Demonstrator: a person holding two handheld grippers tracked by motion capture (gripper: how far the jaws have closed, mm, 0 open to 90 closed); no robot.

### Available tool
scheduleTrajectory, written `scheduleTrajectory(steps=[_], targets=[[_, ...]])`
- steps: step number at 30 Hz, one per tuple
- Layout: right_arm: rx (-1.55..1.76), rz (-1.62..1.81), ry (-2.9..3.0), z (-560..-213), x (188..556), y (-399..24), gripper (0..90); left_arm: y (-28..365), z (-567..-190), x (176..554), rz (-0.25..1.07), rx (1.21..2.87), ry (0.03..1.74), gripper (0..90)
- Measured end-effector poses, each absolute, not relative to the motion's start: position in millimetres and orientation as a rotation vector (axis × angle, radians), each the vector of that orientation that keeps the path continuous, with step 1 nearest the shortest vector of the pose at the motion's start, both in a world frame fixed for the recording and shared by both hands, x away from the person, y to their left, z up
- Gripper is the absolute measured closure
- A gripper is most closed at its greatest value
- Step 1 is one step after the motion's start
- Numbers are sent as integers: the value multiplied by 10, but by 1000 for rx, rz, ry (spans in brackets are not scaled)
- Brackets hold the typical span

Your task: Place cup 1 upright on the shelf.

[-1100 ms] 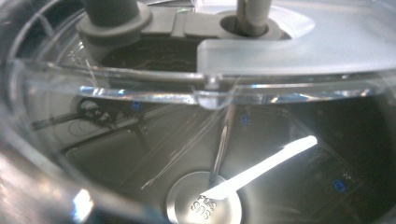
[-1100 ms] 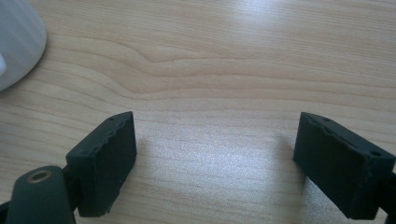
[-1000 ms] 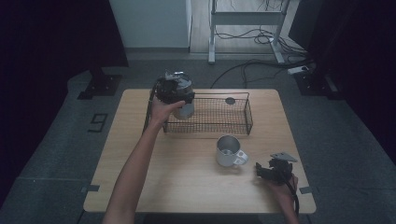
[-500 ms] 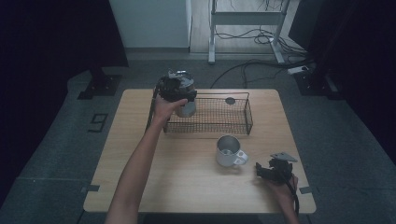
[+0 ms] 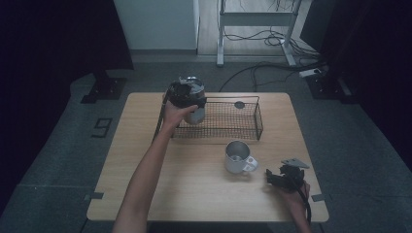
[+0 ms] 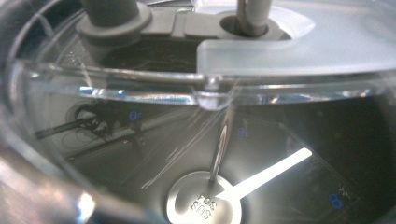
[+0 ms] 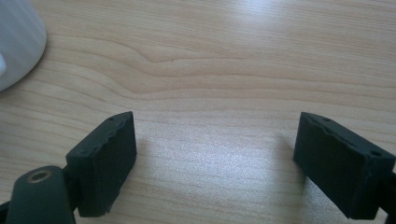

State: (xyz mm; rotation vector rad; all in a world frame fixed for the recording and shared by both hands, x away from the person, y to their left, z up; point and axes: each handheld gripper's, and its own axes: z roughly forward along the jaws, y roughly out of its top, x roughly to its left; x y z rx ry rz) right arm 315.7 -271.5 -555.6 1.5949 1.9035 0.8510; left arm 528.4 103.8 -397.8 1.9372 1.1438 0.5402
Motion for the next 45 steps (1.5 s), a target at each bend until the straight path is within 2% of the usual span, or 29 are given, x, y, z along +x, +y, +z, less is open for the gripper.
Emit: scheduleTrajectory(steps=[45], targets=[[1596, 850, 1904, -5555, 3156, -2715, 129, 975, -4527, 5408, 508, 1976, 1239, 42]])
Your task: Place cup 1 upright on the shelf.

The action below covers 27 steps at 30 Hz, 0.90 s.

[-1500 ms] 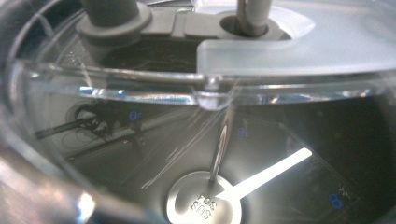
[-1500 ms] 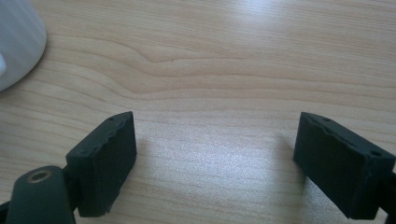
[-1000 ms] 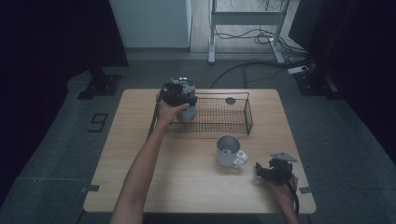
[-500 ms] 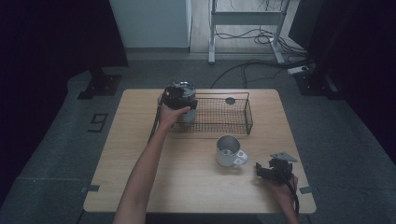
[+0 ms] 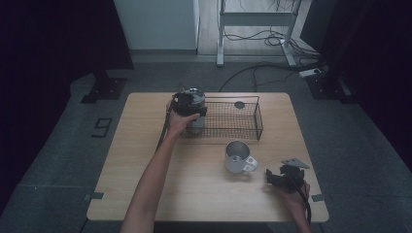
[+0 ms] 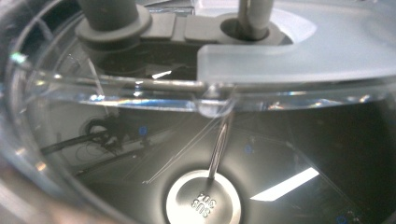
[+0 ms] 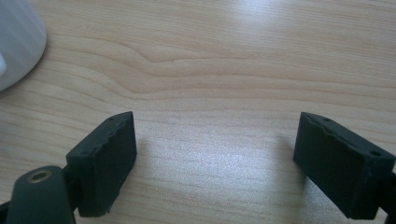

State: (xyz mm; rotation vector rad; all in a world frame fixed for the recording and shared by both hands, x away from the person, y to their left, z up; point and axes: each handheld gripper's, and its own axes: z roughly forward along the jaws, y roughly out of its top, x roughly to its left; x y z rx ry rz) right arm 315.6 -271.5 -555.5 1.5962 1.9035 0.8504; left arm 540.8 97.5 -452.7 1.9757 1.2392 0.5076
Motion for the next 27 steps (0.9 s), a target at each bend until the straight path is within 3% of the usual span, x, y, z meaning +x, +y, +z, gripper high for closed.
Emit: scheduleTrajectory(steps=[27], targets=[[1597, 854, 1902, -5556, 3150, -2716, 132, 973, -4654, 5330, 525, 2004, 1232, 38]])
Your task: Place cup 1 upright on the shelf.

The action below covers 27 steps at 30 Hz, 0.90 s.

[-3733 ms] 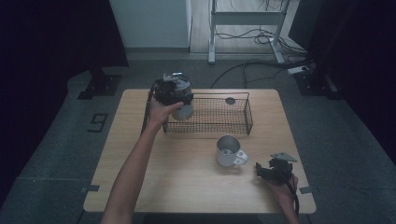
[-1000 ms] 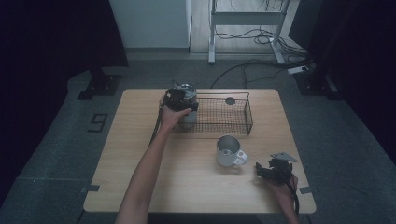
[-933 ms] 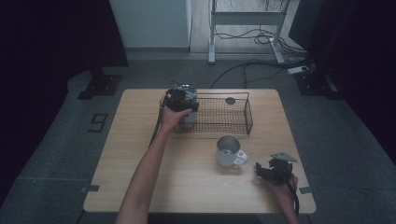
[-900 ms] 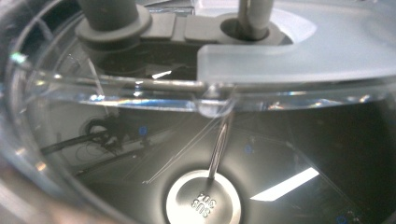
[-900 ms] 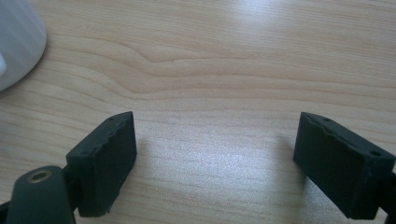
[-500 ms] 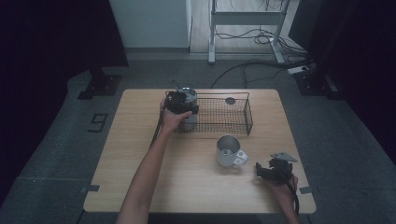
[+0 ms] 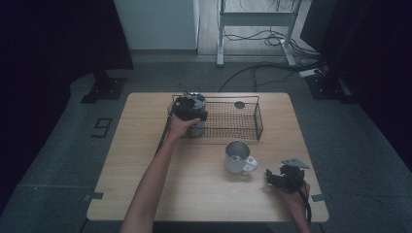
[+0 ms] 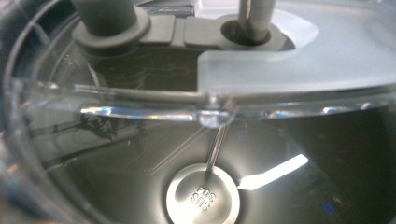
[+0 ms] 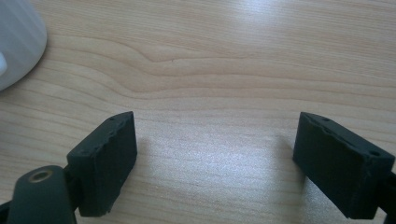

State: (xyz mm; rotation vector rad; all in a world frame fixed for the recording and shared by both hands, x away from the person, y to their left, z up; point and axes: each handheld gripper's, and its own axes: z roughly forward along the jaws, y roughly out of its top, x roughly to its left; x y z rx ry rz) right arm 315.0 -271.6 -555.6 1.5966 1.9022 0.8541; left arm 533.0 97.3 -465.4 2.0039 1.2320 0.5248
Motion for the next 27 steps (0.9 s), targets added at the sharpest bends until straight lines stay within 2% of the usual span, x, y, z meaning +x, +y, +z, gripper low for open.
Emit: scheduleTrajectory(steps=[12, 27], targets=[[1597, 854, 1902, -5556, 3150, -2716, 132, 1059, -4547, 5247, 506, 1987, 1207, 14], [1597, 854, 1902, -5556, 3150, -2716, 132, 1150, -4371, 5050, 545, 1956, 1158, 3]])
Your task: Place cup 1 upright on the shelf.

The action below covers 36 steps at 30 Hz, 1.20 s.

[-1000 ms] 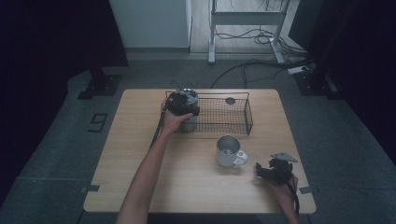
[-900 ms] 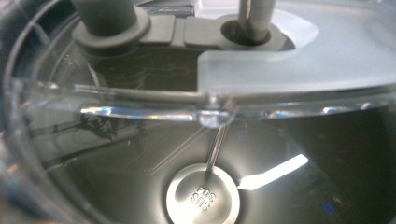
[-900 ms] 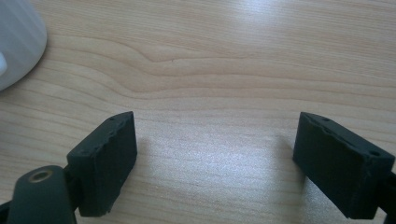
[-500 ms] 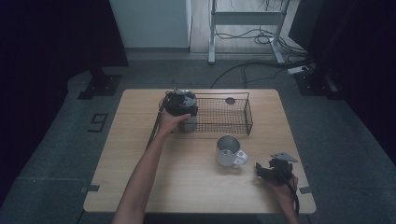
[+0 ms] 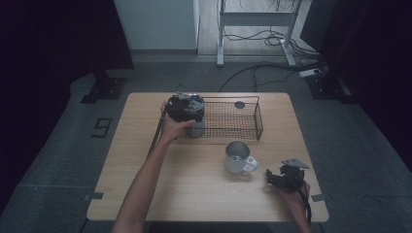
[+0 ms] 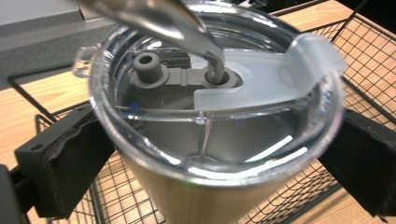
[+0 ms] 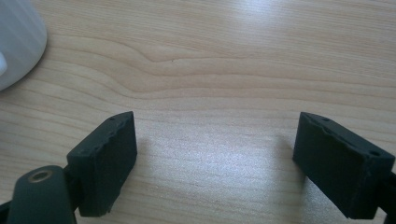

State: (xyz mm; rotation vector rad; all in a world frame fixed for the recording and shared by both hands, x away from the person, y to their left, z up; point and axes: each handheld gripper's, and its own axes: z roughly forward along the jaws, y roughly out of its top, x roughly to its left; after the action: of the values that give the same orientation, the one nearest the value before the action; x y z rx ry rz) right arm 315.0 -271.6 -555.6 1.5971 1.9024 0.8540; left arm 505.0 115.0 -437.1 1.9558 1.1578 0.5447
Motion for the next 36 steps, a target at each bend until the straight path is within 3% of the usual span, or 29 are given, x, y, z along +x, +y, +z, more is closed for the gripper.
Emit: scheduleTrajectory(steps=[36], targets=[[1598, 853, 1904, -5554, 3151, -2717, 132, 1571, -4266, 4205, 574, 1932, 1064, 15]])
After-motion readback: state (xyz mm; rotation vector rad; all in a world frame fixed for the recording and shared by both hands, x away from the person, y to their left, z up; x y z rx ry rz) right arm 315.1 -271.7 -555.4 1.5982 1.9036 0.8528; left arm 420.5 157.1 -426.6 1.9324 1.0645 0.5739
